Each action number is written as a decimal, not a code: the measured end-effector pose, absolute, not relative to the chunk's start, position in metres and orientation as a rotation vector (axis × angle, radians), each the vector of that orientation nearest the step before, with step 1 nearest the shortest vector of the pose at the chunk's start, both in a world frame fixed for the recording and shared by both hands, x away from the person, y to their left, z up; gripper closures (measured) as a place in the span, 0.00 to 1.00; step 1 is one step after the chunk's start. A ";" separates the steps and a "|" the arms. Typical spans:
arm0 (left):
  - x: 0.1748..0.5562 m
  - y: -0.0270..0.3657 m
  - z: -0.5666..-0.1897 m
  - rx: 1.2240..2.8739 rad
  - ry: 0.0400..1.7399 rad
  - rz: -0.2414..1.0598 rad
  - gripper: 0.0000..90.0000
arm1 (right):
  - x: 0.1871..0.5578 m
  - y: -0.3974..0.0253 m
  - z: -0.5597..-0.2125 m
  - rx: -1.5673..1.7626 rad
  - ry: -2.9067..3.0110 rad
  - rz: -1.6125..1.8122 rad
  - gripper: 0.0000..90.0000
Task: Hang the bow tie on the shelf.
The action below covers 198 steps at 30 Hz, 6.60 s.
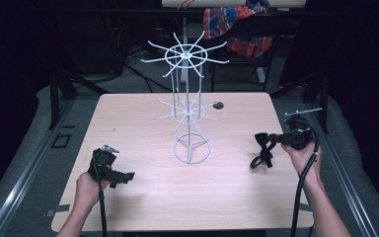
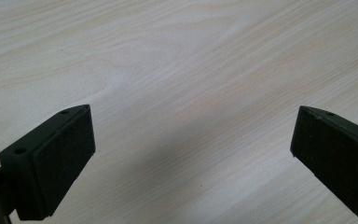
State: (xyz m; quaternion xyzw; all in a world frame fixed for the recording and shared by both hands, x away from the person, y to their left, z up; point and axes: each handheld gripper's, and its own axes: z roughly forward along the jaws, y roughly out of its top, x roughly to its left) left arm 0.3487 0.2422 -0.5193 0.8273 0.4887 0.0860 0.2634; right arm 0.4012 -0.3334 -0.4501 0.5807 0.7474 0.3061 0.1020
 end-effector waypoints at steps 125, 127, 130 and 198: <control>0.351 0.238 -0.520 2.250 1.303 0.215 0.00 | 0.410 -0.203 -0.358 1.233 2.407 0.978 0.94; 0.351 0.238 -0.520 2.251 1.305 0.213 0.00 | 0.410 -0.201 -0.358 1.233 2.407 0.987 0.94; 0.351 0.239 -0.520 2.250 1.302 0.217 0.00 | 0.412 -0.198 -0.358 1.238 2.407 0.981 0.94; 0.351 0.238 -0.521 2.273 1.287 0.194 0.00 | 0.424 -0.153 -0.362 1.159 2.454 0.966 0.59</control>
